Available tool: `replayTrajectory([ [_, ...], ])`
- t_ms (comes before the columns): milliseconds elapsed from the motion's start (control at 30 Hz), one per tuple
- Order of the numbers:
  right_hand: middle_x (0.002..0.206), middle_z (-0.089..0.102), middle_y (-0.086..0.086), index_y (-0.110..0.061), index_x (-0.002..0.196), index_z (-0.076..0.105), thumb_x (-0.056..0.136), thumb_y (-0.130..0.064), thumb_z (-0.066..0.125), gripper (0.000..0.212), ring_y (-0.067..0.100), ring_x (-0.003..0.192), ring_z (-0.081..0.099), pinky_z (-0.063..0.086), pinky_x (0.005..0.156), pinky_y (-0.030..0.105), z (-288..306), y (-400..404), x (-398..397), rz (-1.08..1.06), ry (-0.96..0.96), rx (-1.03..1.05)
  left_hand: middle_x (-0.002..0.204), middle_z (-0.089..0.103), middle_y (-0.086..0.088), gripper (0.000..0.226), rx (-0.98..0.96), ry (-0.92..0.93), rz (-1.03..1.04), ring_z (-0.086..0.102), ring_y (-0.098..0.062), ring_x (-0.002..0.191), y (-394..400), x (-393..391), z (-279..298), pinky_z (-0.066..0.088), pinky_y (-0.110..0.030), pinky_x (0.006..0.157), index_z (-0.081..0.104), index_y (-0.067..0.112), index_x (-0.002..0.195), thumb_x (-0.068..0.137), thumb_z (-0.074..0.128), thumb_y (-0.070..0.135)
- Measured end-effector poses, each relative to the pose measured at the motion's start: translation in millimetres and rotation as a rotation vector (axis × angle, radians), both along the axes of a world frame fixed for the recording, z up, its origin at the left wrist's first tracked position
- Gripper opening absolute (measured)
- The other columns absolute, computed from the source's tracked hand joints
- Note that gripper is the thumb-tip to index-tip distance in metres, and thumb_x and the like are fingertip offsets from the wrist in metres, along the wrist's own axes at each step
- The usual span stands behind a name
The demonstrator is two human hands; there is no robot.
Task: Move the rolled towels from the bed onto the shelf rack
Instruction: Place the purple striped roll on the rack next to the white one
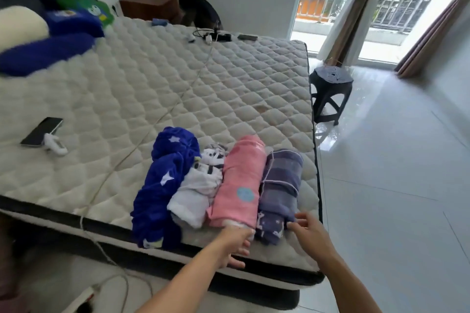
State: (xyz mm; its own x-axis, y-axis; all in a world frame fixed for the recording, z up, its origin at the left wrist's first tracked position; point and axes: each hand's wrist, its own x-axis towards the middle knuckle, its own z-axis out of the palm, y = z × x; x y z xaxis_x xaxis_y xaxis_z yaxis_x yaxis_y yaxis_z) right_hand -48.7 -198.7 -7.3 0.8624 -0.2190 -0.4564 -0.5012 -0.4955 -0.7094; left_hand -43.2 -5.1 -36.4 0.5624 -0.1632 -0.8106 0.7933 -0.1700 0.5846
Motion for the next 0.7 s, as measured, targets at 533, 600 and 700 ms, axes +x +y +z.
replayTrajectory([
  [533,0.135,0.05,0.014,-0.004,0.137,0.037,0.08,-0.046,0.069,0.078,0.028,0.114,0.053,0.045,0.083,0.033,-66,-59,160,-0.098,0.259,0.133,0.126,0.056,-0.004,0.037,-0.213,0.444,0.363,0.057,-0.024,0.105,-72,54,-57,0.048,-0.049,0.083,0.055,0.024,0.118,0.09,0.055,0.048],
  [600,0.123,0.059,0.012,-0.003,0.129,0.048,0.076,-0.046,0.073,0.072,0.024,0.095,0.06,0.047,0.062,0.027,-72,-55,178,-0.111,0.287,0.193,0.113,0.058,-0.001,0.029,-0.204,0.469,0.402,0.059,-0.024,0.102,-75,59,-61,0.046,-0.051,0.087,0.058,0.024,0.105,0.09,0.055,0.049],
  [700,0.113,0.062,0.012,-0.007,0.124,0.053,0.066,-0.048,0.08,0.076,0.021,0.083,0.058,0.042,0.05,0.025,-84,-49,191,-0.123,0.346,0.254,0.127,0.057,-0.003,0.038,-0.174,0.49,0.425,0.058,-0.028,0.113,-77,63,-63,0.049,-0.05,0.078,0.056,0.022,0.12,0.091,0.056,0.046],
])
